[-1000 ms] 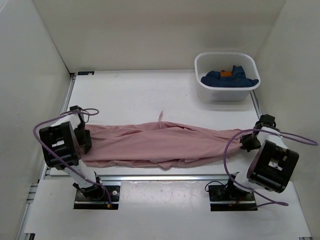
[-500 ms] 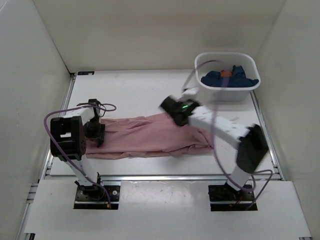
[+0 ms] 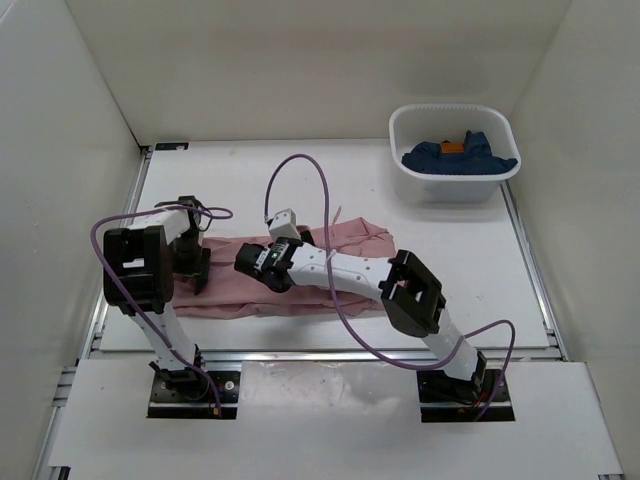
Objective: Fold and stack the trousers
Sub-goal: Fold the trousers
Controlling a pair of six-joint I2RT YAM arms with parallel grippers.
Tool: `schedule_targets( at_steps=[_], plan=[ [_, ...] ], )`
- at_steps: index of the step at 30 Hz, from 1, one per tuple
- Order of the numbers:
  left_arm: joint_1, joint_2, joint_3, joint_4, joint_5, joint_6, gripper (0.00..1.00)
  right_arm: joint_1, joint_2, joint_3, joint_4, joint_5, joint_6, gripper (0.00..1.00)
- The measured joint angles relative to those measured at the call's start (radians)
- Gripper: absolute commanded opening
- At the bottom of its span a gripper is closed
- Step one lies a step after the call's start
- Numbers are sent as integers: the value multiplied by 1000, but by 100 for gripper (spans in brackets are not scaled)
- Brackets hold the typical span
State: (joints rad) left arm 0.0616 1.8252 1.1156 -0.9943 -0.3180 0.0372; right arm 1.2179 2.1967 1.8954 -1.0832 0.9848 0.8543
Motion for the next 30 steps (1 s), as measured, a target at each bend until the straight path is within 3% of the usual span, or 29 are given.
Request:
schedule_targets(
  at_steps=[3, 9, 11, 14, 15, 16, 19, 22, 25, 30],
  plan=[
    [3, 0, 0, 0, 0, 0, 86, 1, -35, -27, 45, -89, -105, 99],
    [32, -5, 0, 1, 22, -3, 86, 43, -69, 143, 52, -324, -335, 99],
    [42, -8, -1, 6, 29, -4, 87, 56, -157, 145, 91, -354, -362, 93],
    [52, -15, -3, 17, 36, -9, 87, 34, -401, -50, 192, -381, -350, 62],
    [53, -17, -4, 23, 39, -11, 87, -1, -476, -121, 203, -393, -334, 39],
    [55, -19, -4, 26, 39, -11, 87, -48, -530, -178, 214, -404, -315, 26],
    [55, -21, -4, 32, 39, -12, 87, -215, -574, -325, 284, -423, -257, 0],
    [55, -23, -5, 34, 38, -12, 87, -293, -504, -494, 360, -444, -224, 0],
    [55, -31, -13, 40, 38, -13, 87, -270, -454, -642, 385, -489, -193, 0],
    [55, -42, -23, 49, 38, -17, 88, -237, -449, -713, 410, -524, -153, 0]
  ],
)
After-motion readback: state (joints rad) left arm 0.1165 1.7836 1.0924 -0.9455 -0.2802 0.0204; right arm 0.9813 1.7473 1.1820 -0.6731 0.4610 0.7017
